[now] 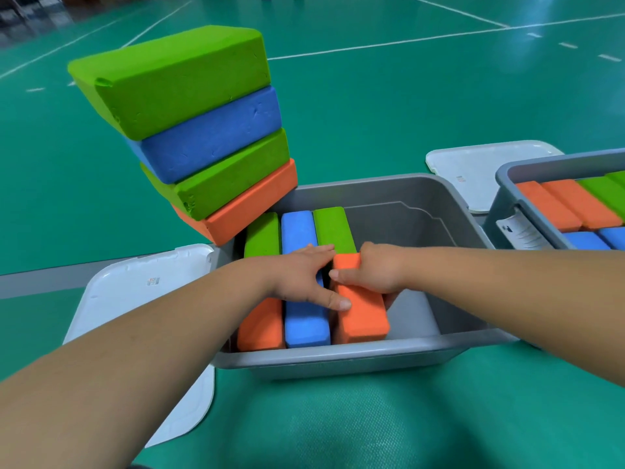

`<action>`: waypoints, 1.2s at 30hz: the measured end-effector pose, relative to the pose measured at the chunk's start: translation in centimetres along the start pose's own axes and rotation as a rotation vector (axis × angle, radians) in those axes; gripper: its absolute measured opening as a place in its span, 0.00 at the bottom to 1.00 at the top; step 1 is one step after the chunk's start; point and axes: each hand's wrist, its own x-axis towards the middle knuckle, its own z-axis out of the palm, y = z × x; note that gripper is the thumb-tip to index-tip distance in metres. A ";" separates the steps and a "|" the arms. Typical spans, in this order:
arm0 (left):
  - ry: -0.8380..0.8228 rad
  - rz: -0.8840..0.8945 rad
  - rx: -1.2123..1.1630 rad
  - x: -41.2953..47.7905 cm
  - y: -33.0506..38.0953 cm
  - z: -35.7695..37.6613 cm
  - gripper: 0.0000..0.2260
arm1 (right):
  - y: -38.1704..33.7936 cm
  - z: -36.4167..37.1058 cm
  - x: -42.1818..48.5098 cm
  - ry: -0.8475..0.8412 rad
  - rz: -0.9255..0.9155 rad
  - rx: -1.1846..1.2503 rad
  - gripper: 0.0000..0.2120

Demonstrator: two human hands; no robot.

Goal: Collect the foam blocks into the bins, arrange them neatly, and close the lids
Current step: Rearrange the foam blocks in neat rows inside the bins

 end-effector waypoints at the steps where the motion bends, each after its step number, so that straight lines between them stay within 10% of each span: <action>1: 0.008 -0.011 0.012 0.0 0.1 0.0 0.55 | 0.1 0.6 0.4 -0.018 -0.011 -0.045 0.29; 14: 0.142 -0.033 0.159 -0.3 0.8 1.2 0.53 | 0.7 1.0 3.2 -0.236 0.067 0.094 0.26; 20: 0.253 -0.118 0.089 -3.4 3.9 -3.6 0.34 | -0.4 -3.7 1.8 -0.376 0.225 0.043 0.17; 23: 0.529 -0.128 0.099 -5.8 5.7 -8.7 0.17 | -2.9 -7.8 1.4 -0.257 0.189 0.114 0.20; 28: 1.190 -0.111 -0.104 -9.3 6.2 -15.4 0.07 | -8.7 -8.7 3.2 0.111 0.006 1.032 0.12; 30: 1.387 -0.087 0.035 -10.6 5.4 -16.9 0.05 | -10.5 -7.9 3.9 0.284 -0.103 0.959 0.10; 36: 1.525 -0.309 0.469 -13.9 2.8 -19.1 0.29 | -12.9 -9.2 2.3 0.467 -0.287 0.886 0.10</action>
